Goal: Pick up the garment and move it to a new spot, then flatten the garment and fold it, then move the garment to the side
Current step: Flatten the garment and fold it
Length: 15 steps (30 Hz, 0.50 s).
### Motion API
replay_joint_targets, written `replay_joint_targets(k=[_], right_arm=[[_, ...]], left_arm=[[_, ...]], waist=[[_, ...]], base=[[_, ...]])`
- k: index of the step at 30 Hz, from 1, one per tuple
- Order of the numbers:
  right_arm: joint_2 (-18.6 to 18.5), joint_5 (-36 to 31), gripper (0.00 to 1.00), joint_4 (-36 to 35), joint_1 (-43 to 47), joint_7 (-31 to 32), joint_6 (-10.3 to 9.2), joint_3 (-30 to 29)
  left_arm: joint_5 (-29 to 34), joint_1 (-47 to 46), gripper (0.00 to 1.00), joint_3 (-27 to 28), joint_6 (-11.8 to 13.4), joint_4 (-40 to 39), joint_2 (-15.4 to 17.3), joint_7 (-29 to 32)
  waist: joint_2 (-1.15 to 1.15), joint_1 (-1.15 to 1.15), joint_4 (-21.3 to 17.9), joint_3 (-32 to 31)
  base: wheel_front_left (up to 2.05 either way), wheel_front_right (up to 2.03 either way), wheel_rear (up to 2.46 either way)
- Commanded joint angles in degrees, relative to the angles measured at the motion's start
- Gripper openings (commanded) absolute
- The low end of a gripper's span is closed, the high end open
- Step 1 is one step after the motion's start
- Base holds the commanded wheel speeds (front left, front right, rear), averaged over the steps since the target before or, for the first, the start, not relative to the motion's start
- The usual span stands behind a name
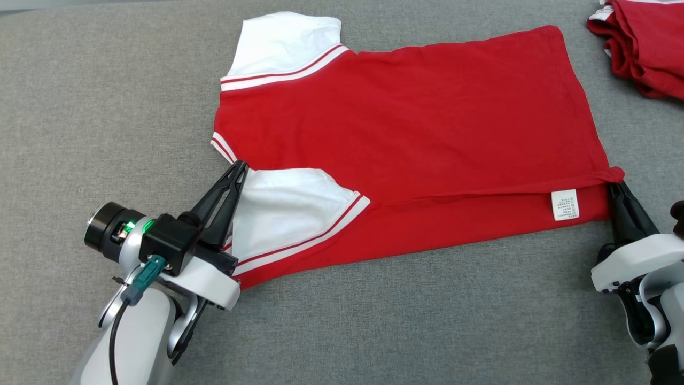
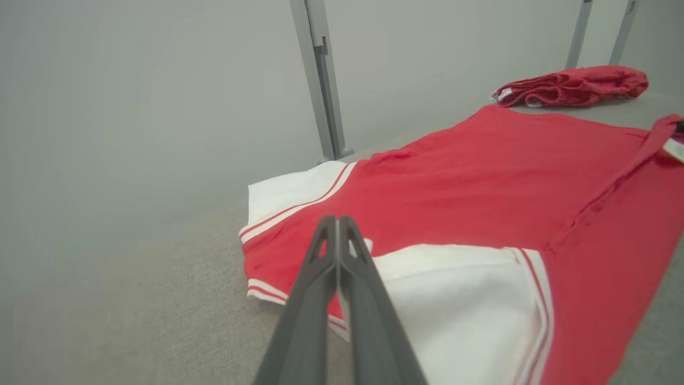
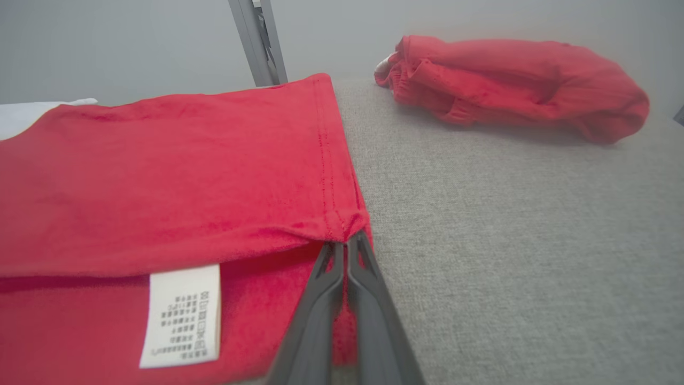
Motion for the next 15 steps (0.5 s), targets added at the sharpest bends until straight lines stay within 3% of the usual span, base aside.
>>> replay_joint_targets(k=[1,2,3,4,5,15], right_arm=[[-0.32,0.22,0.13,0.34,-0.50,-0.35,-0.01,0.13],[-0.26,0.09,0.31,0.69,-0.74,-0.35,-0.01,0.36],[-0.15,0.03,0.47,1.01,-1.01,-0.35,-0.01,0.60],[-0.04,0.16,1.00,1.09,-1.25,-0.35,-0.01,0.74],[0.05,0.42,1.00,1.06,-1.41,-0.35,-0.01,0.74],[1.74,-3.11,1.00,-7.57,2.96,-0.35,-0.01,-3.63]], left_arm=[[0.34,-1.02,0.00,-0.04,-0.04,0.86,0.15,-0.19],[0.34,-1.39,0.07,0.00,-0.04,2.00,-0.07,-0.19],[-0.02,-1.70,0.33,0.30,-0.04,3.10,-0.45,-0.19],[-0.10,-2.17,0.64,0.51,-0.04,3.85,-0.67,-0.19],[0.06,-2.58,1.00,0.94,-0.04,4.29,-0.85,-0.19],[-3.19,3.08,1.00,7.82,0.67,3.21,-3.91,-0.19]], waist=[[0.00,0.00,-0.06,-0.02],[0.00,0.00,-0.13,-0.05],[0.00,0.00,-0.22,-0.11],[0.00,0.00,-0.30,-0.18],[0.00,0.00,-0.35,-0.26],[0.00,0.00,-0.65,-2.10]], base=[[0.00,0.00,0.00],[0.00,0.00,0.00],[0.00,0.00,0.00],[0.00,0.00,0.00],[0.00,0.00,0.00],[0.00,0.00,0.00]])
